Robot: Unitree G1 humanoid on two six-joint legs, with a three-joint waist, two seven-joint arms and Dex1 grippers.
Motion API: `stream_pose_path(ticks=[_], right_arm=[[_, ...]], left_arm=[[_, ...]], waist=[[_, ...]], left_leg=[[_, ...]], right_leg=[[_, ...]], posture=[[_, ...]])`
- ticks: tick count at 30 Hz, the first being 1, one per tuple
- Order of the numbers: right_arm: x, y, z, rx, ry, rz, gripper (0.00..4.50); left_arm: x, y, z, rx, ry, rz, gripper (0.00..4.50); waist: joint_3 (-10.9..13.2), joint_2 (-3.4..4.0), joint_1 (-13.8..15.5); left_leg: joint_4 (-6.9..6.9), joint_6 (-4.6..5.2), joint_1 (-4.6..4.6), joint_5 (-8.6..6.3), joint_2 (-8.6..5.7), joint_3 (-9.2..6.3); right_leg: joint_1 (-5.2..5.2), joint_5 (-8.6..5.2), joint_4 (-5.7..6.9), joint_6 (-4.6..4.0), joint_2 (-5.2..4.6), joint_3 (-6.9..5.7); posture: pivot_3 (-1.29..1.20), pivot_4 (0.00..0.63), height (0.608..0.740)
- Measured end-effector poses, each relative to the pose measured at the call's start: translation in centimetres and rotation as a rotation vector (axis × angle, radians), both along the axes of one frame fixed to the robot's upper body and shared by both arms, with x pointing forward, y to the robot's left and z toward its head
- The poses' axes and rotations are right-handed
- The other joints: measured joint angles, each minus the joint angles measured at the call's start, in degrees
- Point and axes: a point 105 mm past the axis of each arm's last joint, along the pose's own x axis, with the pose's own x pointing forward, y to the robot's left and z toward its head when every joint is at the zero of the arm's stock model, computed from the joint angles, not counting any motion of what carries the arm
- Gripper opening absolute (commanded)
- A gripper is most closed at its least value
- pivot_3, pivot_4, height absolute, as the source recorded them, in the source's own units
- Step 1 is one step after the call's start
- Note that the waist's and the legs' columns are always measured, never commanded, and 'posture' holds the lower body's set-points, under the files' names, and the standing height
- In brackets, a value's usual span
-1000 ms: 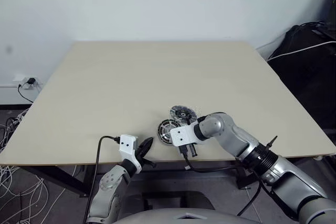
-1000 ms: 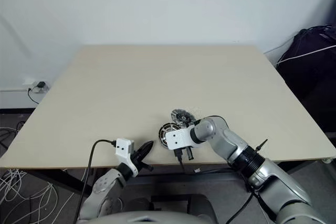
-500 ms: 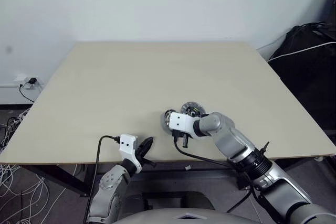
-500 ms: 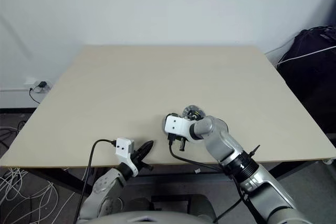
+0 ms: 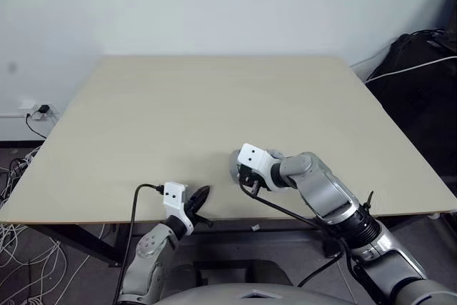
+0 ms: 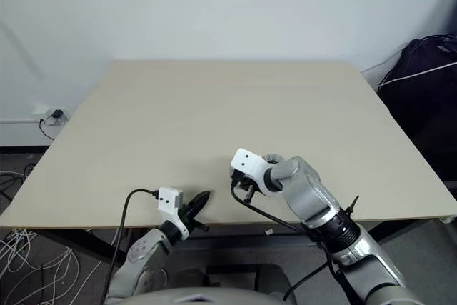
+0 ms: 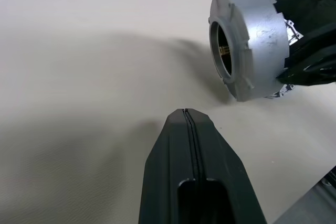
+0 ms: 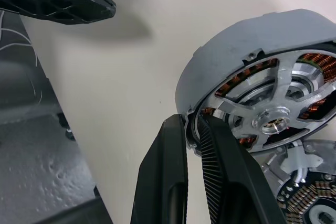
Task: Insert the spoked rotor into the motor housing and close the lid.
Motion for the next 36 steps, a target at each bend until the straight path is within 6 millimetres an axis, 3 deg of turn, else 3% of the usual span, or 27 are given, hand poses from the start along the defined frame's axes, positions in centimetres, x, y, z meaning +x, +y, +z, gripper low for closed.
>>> stream_pose_path(ticks=[7, 17, 34, 36], right_arm=[[-0.6, -0.8, 0.8, -0.014, 0.023, 0.007, 0.12], [-2.3, 1.7, 1.1, 0.089, 0.119, 0.044, 0.12], [-0.5, 3.1, -0.7, 0.091, 0.102, 0.001, 0.12], [-0.3, 3.3, -0.7, 0.093, 0.102, -0.001, 0.83]], left_arm=[[0.0, -0.1, 0.1, -0.005, -0.003, -0.008, 0.0], [0.2, -0.2, 0.2, -0.009, -0.009, -0.011, 0.0], [0.2, 0.1, 0.0, -0.006, -0.003, -0.002, 0.0], [0.2, 0.1, 0.0, -0.006, -0.003, -0.001, 0.0]], waist=[[0.01, -0.01, -0.02], [0.01, -0.02, -0.09], [0.0, -0.01, -0.01], [-0.01, 0.0, -0.03]], left_leg=[[0.0, 0.02, 0.0, -0.01, 0.0, -0.01], [0.0, 0.04, 0.0, -0.02, 0.0, -0.03], [0.06, 0.08, 0.04, 0.01, -0.01, -0.01], [0.06, 0.08, 0.04, 0.02, -0.01, -0.01]], right_leg=[[-0.01, 0.0, 0.0, -0.01, 0.0, 0.0], [0.01, 0.0, 0.0, 0.0, 0.0, -0.01], [0.11, 0.04, 0.0, 0.05, -0.02, 0.0], [0.1, 0.04, 0.0, 0.06, -0.02, 0.0]], posture=[[0.0, 0.0, 0.74], [0.0, 0.0, 0.74], [0.0, 0.0, 0.74], [0.0, 0.0, 0.74]])
